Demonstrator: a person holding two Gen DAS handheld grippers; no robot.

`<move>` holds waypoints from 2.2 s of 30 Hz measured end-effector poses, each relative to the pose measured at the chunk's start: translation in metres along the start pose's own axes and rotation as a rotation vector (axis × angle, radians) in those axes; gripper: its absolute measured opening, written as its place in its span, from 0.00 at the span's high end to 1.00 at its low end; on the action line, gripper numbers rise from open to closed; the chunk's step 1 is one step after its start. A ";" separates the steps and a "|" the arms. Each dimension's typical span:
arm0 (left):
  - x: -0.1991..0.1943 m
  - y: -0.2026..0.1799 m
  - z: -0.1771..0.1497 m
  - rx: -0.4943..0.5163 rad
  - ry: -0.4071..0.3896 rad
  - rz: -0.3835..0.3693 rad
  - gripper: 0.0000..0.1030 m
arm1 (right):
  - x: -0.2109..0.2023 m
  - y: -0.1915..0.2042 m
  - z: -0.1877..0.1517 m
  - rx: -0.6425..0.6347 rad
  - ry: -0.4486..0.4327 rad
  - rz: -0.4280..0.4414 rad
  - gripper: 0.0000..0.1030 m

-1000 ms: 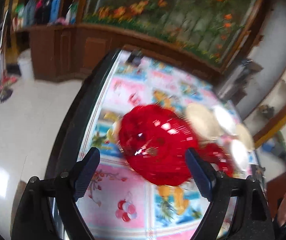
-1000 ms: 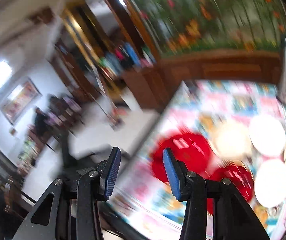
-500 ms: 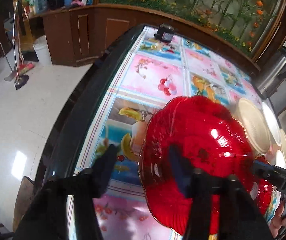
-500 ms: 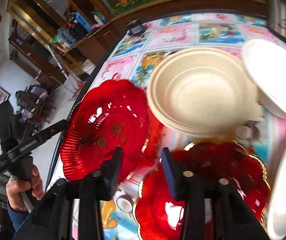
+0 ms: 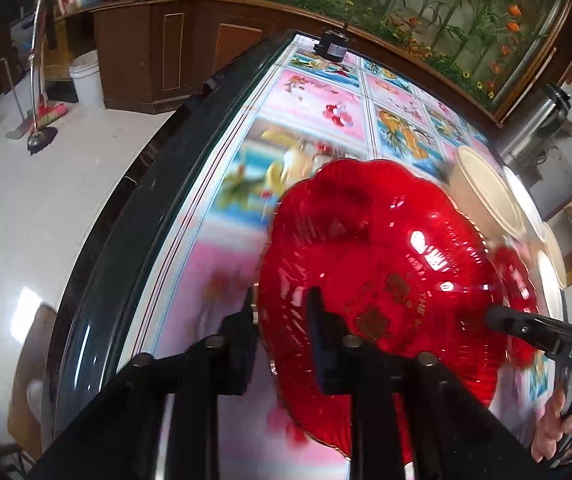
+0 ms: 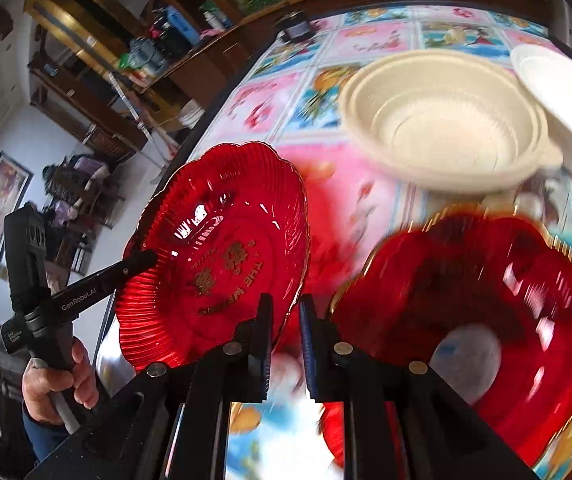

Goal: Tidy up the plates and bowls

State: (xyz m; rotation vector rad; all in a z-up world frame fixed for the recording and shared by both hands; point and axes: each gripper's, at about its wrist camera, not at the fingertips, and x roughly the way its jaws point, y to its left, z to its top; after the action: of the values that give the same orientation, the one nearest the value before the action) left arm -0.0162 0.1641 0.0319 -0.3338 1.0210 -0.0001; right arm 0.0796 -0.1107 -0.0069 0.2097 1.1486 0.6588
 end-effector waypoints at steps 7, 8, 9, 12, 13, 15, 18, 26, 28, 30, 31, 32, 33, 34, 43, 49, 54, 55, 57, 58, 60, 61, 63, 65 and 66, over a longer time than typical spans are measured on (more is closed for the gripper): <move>-0.029 0.003 -0.040 -0.030 -0.035 0.006 0.64 | -0.004 0.018 -0.036 -0.054 0.029 0.076 0.82; -0.032 0.003 -0.042 -0.030 -0.040 0.008 0.56 | -0.007 0.018 -0.040 -0.062 0.032 0.084 0.82; -0.037 0.002 -0.045 -0.031 -0.051 0.016 0.44 | -0.011 0.017 -0.042 -0.066 0.031 0.091 0.81; -0.059 -0.005 -0.048 -0.022 -0.126 0.043 0.35 | -0.032 0.007 -0.049 -0.064 -0.028 0.090 0.81; -0.066 -0.007 -0.050 -0.018 -0.142 0.054 0.35 | -0.042 0.000 -0.051 -0.057 -0.059 0.074 0.81; -0.082 -0.016 -0.051 -0.003 -0.191 0.056 0.34 | -0.054 -0.020 -0.051 -0.039 -0.095 0.002 0.81; -0.093 -0.039 -0.054 0.050 -0.217 0.027 0.31 | -0.062 -0.044 -0.053 -0.027 -0.122 -0.114 0.81; -0.081 -0.106 -0.067 0.200 -0.153 -0.091 0.31 | -0.068 -0.061 -0.079 -0.011 -0.069 -0.103 0.81; -0.077 -0.118 -0.070 0.223 -0.142 -0.106 0.31 | -0.076 -0.061 -0.086 -0.029 -0.061 -0.102 0.81; -0.074 -0.131 -0.074 0.244 -0.124 -0.132 0.31 | -0.084 -0.064 -0.097 -0.040 -0.045 -0.098 0.81; -0.073 -0.138 -0.075 0.256 -0.114 -0.152 0.31 | -0.090 -0.065 -0.104 -0.045 -0.034 -0.100 0.81; -0.071 -0.144 -0.077 0.267 -0.107 -0.166 0.31 | -0.095 -0.065 -0.112 -0.056 -0.026 -0.106 0.81; -0.069 -0.153 -0.079 0.285 -0.098 -0.181 0.31 | -0.101 -0.064 -0.121 -0.073 -0.021 -0.116 0.81; -0.066 -0.160 -0.081 0.298 -0.091 -0.187 0.31 | -0.110 -0.064 -0.131 -0.092 -0.023 -0.122 0.81; -0.020 -0.224 -0.089 0.380 0.005 -0.207 0.31 | -0.185 -0.129 -0.169 0.147 -0.265 -0.100 0.81; 0.013 -0.248 -0.079 0.429 0.043 -0.125 0.49 | -0.171 -0.145 -0.162 0.228 -0.242 -0.027 0.81; 0.035 -0.249 -0.076 0.436 0.083 -0.078 0.52 | -0.164 -0.137 -0.155 0.217 -0.233 -0.025 0.81; 0.038 -0.249 -0.077 0.439 0.093 -0.083 0.54 | -0.162 -0.136 -0.155 0.217 -0.228 -0.030 0.81; 0.040 -0.252 -0.080 0.464 0.083 -0.072 0.71 | -0.157 -0.138 -0.153 0.220 -0.214 -0.034 0.81; 0.041 -0.253 -0.082 0.471 0.092 -0.085 0.73 | -0.154 -0.140 -0.155 0.223 -0.209 -0.034 0.81; 0.041 -0.256 -0.086 0.475 0.093 -0.106 0.76 | -0.149 -0.139 -0.155 0.218 -0.197 -0.036 0.81; 0.039 -0.258 -0.088 0.488 0.081 -0.099 0.76 | -0.147 -0.139 -0.156 0.218 -0.201 -0.049 0.79; 0.035 -0.260 -0.091 0.496 0.068 -0.107 0.76 | -0.147 -0.138 -0.155 0.214 -0.216 -0.066 0.79; 0.030 -0.263 -0.094 0.503 0.063 -0.126 0.76 | -0.150 -0.139 -0.157 0.222 -0.228 -0.074 0.79; 0.027 -0.264 -0.094 0.502 0.057 -0.134 0.76 | -0.153 -0.139 -0.158 0.218 -0.235 -0.081 0.79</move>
State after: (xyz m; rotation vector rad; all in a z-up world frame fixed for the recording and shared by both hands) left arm -0.0394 -0.1168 0.0364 0.0573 1.0161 -0.3830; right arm -0.0467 -0.3372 -0.0205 0.4132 0.9957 0.4238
